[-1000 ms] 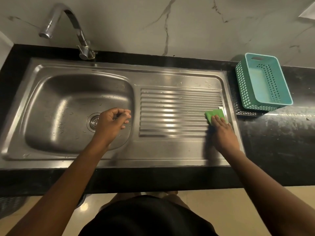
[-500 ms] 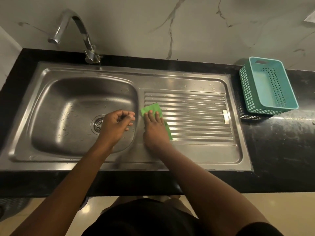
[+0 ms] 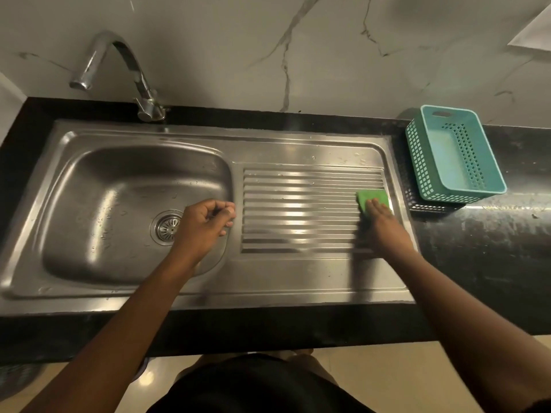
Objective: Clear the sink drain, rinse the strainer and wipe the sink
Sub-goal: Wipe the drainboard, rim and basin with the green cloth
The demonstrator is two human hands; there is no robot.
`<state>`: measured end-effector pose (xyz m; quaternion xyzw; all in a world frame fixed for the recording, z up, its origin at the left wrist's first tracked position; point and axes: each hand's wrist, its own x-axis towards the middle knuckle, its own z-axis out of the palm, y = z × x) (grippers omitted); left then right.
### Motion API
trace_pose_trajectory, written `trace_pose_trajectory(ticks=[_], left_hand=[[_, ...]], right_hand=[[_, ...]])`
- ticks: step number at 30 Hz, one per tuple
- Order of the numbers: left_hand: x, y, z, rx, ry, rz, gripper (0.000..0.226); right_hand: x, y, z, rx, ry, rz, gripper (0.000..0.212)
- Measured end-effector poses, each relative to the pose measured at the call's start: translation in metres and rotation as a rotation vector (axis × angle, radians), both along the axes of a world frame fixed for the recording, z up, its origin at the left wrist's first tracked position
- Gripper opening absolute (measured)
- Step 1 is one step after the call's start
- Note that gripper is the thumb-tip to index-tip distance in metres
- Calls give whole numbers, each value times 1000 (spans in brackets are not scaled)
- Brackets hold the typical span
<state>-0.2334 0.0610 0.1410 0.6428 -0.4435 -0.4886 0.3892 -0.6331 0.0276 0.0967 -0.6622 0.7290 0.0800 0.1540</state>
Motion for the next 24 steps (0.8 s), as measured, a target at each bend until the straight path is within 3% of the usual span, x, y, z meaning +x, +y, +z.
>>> trace_pose_trajectory(ticks=[3, 6, 11, 16, 19, 24], left_hand=[[0, -2, 0, 6, -2, -16, 14], [-2, -1, 0, 8, -6, -34, 14], [0, -2, 0, 1, -14, -37, 16], [-7, -2, 1, 3, -17, -27, 14], [-8, -5, 4, -1, -12, -7, 13], [-11, -2, 4, 5, -5, -18, 14]], right_hand=[[9, -15, -3, -14, -14, -132, 51], [54, -17, -14, -28, 41, -173, 58], [153, -6, -23, -11, 11, 122, 66], [239, 2, -13, 56, -191, 400, 73], [238, 8, -13, 51, -239, 469, 72], [167, 10, -20, -20, -246, 435, 65]])
